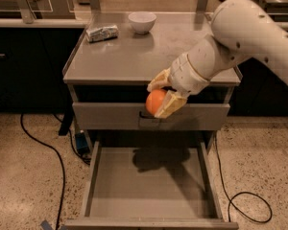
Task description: Place orange into middle drawer
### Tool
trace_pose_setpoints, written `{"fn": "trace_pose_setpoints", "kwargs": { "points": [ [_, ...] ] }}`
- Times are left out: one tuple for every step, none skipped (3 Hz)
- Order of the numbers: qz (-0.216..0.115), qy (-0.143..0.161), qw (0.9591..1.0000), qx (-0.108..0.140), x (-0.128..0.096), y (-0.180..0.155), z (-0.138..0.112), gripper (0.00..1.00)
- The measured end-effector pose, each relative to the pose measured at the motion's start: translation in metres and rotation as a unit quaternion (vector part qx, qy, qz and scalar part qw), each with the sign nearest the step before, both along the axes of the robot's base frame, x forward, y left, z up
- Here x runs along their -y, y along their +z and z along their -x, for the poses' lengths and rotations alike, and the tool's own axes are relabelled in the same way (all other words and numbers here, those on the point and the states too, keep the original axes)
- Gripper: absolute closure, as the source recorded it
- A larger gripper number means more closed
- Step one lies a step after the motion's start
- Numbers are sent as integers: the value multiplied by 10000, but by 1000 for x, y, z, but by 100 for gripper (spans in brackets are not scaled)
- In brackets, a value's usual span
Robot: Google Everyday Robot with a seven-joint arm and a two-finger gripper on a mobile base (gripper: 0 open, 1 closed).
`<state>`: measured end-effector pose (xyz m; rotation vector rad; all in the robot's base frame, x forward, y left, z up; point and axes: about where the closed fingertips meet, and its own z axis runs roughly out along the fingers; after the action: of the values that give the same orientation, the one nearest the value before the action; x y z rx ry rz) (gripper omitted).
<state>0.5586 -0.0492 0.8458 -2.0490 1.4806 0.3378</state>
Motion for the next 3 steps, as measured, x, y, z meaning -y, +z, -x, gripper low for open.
{"fn": "trace_pose_setpoints", "kwargs": {
  "points": [
    [70,-303,9995,-107,4,-53,19,100],
    [450,-813,9956,-93,9,-98,35,100],
    [941,-1265,9875,3,9,-139,48,100]
  ]
}}
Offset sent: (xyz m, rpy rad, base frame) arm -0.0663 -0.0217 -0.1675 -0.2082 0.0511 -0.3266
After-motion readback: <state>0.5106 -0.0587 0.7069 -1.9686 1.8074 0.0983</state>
